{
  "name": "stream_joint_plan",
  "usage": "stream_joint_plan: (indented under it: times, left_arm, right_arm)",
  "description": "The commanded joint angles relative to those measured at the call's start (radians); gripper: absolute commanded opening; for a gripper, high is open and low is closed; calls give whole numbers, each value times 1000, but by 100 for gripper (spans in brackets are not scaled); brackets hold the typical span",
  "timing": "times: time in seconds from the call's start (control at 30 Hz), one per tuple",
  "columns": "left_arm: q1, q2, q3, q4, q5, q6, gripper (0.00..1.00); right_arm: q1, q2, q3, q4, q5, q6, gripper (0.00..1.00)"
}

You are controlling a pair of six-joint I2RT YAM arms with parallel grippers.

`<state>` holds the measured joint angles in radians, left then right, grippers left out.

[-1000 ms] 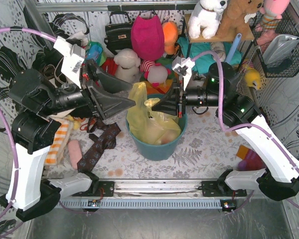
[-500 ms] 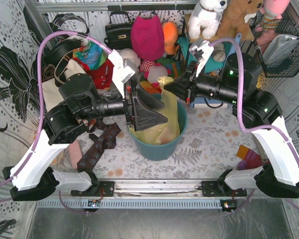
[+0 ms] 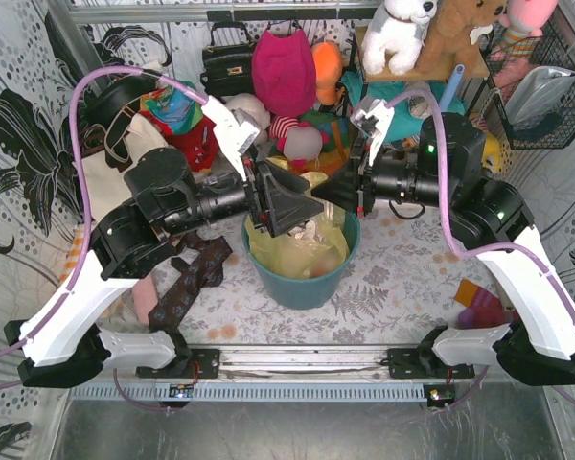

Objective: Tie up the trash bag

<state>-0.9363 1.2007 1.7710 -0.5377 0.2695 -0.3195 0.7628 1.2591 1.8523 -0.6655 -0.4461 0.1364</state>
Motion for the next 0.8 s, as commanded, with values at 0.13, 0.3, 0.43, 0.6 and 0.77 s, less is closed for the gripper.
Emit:
stream_joint_plan:
  times: [0.13,0.3,0.43,0.6,0.77]
  left_arm:
    - [-4,-58,-42,88,-7,81,67]
    - [-4,-54,-46,92,50,99,69]
    - [-4,-47,-51,88,99,109,70]
    - [-4,-25,-47,73,125,121,64]
    - [-4,-16,-51,73,148,125,38]
  right_arm:
    - [3,-54,-32,15,-307,-60,0]
    - [3,-45,-45,34,-399,-60,0]
    - [3,-40,-49,52,-404,-54,0]
    - [3,-34,-47,78,-402,-47,0]
    - [3,-38,-48,85,-390,-47,0]
